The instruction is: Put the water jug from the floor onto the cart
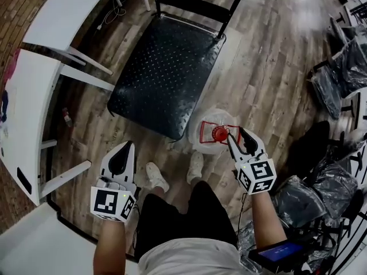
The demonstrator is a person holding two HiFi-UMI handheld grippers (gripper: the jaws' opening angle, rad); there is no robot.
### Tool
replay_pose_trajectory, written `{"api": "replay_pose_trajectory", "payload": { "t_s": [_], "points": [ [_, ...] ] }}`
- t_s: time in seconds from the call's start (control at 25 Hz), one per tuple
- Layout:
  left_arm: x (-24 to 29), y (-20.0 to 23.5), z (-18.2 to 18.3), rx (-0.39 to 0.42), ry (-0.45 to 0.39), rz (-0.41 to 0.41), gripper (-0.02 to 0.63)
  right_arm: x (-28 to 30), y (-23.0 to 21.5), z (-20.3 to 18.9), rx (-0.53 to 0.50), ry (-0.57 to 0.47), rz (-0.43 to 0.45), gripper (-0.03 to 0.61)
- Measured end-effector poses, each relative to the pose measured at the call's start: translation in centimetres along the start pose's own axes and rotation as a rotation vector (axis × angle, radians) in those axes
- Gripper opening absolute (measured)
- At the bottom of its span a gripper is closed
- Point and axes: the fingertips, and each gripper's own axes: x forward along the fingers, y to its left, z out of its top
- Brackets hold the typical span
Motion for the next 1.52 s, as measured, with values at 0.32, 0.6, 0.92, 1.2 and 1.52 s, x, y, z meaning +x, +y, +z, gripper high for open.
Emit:
{"api": "replay_pose_trajectory", "payload": {
  "t_s": [0.32, 0.6, 0.92, 1.2, 1.52],
  "points": [
    [2.6, 1.1, -4.4, 0.011, 0.054, 0.005, 0.000, 5.7, -1.7, -9.4, 0.005, 0.140, -0.018, 0.275],
    [2.1, 1.6, -8.5, -0.011, 0.113, -0.010, 0.000, 9.7, -3.3, -16.7, -0.006, 0.267, -0.074, 0.301],
    [1.5, 2.4, -12.0, -0.054, 0.154, 0.017, 0.000, 12.0, -3.4, -20.9, -0.025, 0.333, -0.076, 0.336],
    [0.6, 2.9, -12.3, -0.078, 0.150, 0.041, 0.000, 12.5, -3.9, -22.4, -0.019, 0.343, -0.131, 0.334],
    [0.1, 4.0, -12.0, -0.076, 0.147, 0.067, 0.000, 13.1, -4.5, -22.5, -0.006, 0.349, -0.156, 0.313]
  ]
}}
